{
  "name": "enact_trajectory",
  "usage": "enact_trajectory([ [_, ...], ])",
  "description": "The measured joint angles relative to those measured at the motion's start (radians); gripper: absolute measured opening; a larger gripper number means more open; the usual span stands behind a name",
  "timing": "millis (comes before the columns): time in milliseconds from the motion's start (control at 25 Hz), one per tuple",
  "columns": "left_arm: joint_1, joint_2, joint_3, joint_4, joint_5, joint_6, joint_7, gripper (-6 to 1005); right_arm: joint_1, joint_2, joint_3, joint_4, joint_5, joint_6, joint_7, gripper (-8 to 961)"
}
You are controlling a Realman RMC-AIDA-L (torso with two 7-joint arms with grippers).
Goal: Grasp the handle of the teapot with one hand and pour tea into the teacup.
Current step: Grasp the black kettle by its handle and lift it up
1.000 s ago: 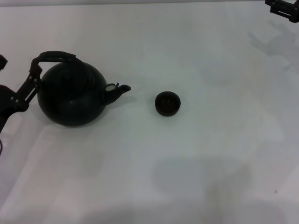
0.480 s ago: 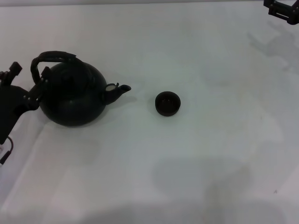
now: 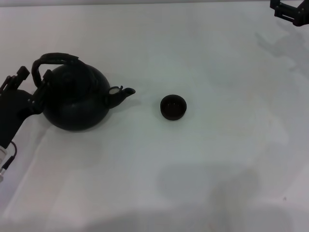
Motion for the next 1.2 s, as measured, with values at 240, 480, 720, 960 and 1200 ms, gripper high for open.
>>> enact_trajectory([
  [240, -0.009, -0.002, -0.013, 0.000, -0.018, -0.008, 0.002, 659, 0.013, 0.000, -0.005, 0.026, -0.002, -0.042, -0.023, 854],
  [480, -0.027, -0.001, -0.002, 0.000, 0.003, -0.007, 0.022, 317, 0.015, 0.000, -0.005, 0.041, 0.000, -0.060, -0.039, 853],
  [720, -0.032, -0.002, -0.003, -0.007, 0.026, -0.006, 0.043, 213, 0.015, 0.000, -0.005, 0.044, 0.000, -0.072, -0.039, 852],
  [960, -0.029, 0.000, -0.011, -0.024, 0.014, -0.001, 0.043, 142, 0.014, 0.000, -0.005, 0.045, 0.000, -0.072, -0.039, 852],
  [1200, -0.037, 0.003, -0.011, -0.020, 0.013, 0.040, 0.034, 136, 0.012, 0.001, -0.005, 0.053, 0.000, -0.068, -0.039, 851],
])
